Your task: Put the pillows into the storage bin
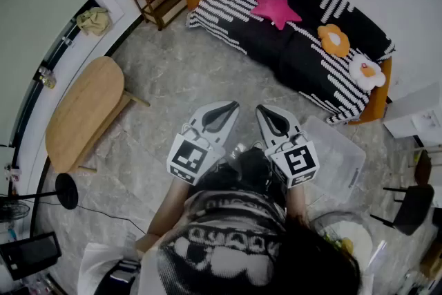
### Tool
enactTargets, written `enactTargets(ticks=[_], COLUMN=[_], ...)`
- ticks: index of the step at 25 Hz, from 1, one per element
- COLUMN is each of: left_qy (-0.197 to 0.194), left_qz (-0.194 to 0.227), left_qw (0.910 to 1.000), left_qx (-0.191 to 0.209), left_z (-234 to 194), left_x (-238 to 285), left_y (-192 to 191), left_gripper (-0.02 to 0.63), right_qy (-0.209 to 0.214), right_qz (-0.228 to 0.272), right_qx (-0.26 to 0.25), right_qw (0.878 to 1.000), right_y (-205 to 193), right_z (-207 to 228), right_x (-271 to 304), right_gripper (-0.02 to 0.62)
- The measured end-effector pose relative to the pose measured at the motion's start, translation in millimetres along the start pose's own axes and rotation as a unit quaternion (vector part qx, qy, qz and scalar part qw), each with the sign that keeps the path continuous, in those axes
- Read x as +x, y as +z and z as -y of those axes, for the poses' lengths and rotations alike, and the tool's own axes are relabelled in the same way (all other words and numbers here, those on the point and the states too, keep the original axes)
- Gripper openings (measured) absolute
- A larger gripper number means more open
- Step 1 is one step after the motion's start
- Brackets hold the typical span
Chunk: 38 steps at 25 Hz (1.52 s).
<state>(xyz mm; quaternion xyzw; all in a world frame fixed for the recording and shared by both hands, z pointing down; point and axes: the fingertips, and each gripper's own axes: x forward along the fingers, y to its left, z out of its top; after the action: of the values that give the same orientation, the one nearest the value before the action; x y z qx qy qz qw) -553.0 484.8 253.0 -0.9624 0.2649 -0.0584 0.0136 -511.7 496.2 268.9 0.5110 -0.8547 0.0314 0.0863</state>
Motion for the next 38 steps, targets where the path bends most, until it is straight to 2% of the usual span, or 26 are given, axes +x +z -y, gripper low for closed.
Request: enactTargets(ticks=[9,20,23,30,38], left_qy=[0.006,0.010,0.010,0.009,-0.014], left_qz=[-0.016,-0.019,-0.023,-0.040,-0.060], left_qw=[0.9998,0.9997,0.9996,0.9991,0.9981], left_qx=[-0.007,-0.013,-0.013,-0.010,0.001], left_z=[6.5,3.8,9.1,31.3,33.4], left_x=[31.8,129.5,158.6,195.1,231.7], left_y=[0.7,26.1,23.8,10.4,10.2], left_gripper=[0.014,0.014,0.014,0.014,0.014], right_qy=[0.023,0.006,0.002,-0.004,-0.035], right_qz=[-0.001,-0.022,-0.025,-0.029,-0.036], right_qx=[-0.002,-0.017,-0.013,0.002,0.031], right_qw=[1.000,1.000,1.000,1.000,0.998], right_y=[-1.3,4.3,-4.3,-29.8,-44.9], right_z=[23.1,138.9,169.5,211.1,252.1], right_x=[0.1,-3.3,-6.8,-24.7,-32.0], right_gripper=[0.006,0.006,0.006,0.006,0.006])
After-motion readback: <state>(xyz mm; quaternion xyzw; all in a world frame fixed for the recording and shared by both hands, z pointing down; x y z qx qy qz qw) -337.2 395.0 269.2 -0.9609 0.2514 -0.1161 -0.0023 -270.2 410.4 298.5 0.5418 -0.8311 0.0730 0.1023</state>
